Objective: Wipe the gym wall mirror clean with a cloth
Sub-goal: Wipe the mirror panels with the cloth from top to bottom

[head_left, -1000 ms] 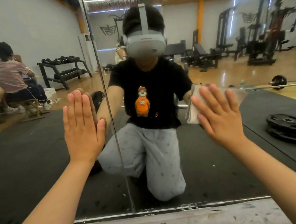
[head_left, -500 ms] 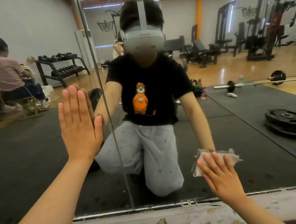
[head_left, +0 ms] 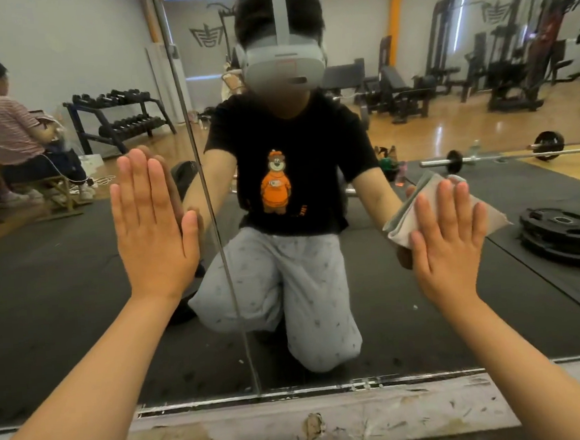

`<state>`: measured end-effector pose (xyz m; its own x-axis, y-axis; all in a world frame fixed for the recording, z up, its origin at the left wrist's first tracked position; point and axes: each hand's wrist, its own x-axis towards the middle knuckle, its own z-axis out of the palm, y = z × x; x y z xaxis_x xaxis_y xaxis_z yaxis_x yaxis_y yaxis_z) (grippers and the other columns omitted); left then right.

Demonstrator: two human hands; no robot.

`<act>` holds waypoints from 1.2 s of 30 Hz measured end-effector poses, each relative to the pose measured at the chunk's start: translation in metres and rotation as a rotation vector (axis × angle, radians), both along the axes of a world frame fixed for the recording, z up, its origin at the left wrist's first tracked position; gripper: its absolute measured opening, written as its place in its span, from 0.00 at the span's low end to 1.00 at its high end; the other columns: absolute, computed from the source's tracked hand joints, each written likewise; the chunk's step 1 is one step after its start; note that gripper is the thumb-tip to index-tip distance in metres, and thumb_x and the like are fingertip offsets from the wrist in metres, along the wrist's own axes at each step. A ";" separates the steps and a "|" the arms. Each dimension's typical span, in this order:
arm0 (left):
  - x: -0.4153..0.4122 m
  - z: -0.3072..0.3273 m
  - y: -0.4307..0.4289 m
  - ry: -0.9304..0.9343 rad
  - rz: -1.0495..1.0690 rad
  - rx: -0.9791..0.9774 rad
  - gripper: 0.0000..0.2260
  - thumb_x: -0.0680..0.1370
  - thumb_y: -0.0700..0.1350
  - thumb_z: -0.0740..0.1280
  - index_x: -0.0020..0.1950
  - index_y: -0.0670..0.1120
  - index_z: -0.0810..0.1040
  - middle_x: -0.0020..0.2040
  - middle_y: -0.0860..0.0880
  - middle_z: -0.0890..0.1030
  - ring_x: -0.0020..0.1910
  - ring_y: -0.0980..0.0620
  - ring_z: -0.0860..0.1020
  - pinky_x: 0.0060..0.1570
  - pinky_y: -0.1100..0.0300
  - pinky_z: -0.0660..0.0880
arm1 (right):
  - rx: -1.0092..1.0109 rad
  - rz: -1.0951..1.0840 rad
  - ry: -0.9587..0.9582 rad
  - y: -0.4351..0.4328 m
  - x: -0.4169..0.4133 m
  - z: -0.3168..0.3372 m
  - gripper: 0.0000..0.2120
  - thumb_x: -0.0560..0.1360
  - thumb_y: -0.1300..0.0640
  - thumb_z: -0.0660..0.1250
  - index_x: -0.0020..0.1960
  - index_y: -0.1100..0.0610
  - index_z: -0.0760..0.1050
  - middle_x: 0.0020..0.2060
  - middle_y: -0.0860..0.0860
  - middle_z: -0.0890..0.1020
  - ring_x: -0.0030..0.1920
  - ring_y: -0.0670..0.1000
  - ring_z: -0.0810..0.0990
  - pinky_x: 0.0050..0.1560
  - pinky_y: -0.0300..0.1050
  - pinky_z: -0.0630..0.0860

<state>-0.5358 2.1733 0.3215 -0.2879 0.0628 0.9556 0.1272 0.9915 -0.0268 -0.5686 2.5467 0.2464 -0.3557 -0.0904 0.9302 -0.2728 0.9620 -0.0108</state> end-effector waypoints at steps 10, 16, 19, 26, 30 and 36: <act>0.017 -0.111 -0.021 -0.234 -0.045 -0.142 0.33 0.81 0.52 0.53 0.81 0.44 0.40 0.81 0.49 0.38 0.80 0.50 0.40 0.78 0.52 0.38 | 0.176 0.053 -0.029 -0.025 0.005 -0.106 0.26 0.85 0.48 0.43 0.81 0.48 0.43 0.81 0.49 0.40 0.80 0.53 0.39 0.78 0.55 0.37; -0.001 -0.119 -0.028 -0.157 -0.025 -0.186 0.30 0.84 0.55 0.47 0.80 0.48 0.36 0.79 0.53 0.33 0.79 0.52 0.35 0.77 0.52 0.36 | 0.482 0.122 -0.041 -0.021 0.008 -0.180 0.26 0.85 0.50 0.45 0.82 0.50 0.46 0.81 0.51 0.44 0.80 0.53 0.42 0.78 0.55 0.38; -0.003 -0.120 -0.025 -0.125 -0.023 -0.176 0.30 0.84 0.55 0.47 0.80 0.48 0.35 0.79 0.54 0.32 0.79 0.52 0.35 0.77 0.51 0.36 | 0.614 0.180 -0.047 -0.019 0.009 -0.205 0.27 0.84 0.53 0.48 0.82 0.50 0.47 0.81 0.50 0.47 0.80 0.52 0.44 0.78 0.54 0.40; -0.005 -0.121 -0.026 -0.105 -0.013 -0.182 0.30 0.84 0.55 0.46 0.80 0.48 0.35 0.79 0.53 0.32 0.79 0.51 0.35 0.77 0.50 0.37 | 0.848 0.162 -0.136 -0.020 0.016 -0.244 0.26 0.84 0.55 0.42 0.81 0.48 0.45 0.81 0.46 0.46 0.80 0.48 0.44 0.78 0.51 0.37; -0.006 -0.122 -0.027 -0.099 -0.004 -0.181 0.30 0.84 0.55 0.45 0.80 0.47 0.35 0.79 0.53 0.32 0.79 0.51 0.35 0.77 0.50 0.37 | 0.835 0.223 -0.183 -0.020 0.019 -0.225 0.29 0.81 0.54 0.51 0.81 0.47 0.51 0.80 0.44 0.52 0.80 0.45 0.49 0.78 0.49 0.38; -0.005 -0.122 -0.029 -0.116 0.002 -0.171 0.30 0.84 0.55 0.46 0.80 0.46 0.35 0.79 0.52 0.32 0.79 0.50 0.35 0.77 0.50 0.37 | 0.649 0.239 -0.004 -0.060 0.011 -0.148 0.29 0.80 0.56 0.54 0.80 0.47 0.55 0.80 0.46 0.52 0.80 0.47 0.50 0.77 0.50 0.44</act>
<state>-0.5408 2.1447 0.1990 -0.3959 0.2201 0.8915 0.1368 0.9742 -0.1797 -0.5578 2.4865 0.0984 -0.2597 -0.7047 0.6603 -0.4794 0.6876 0.5453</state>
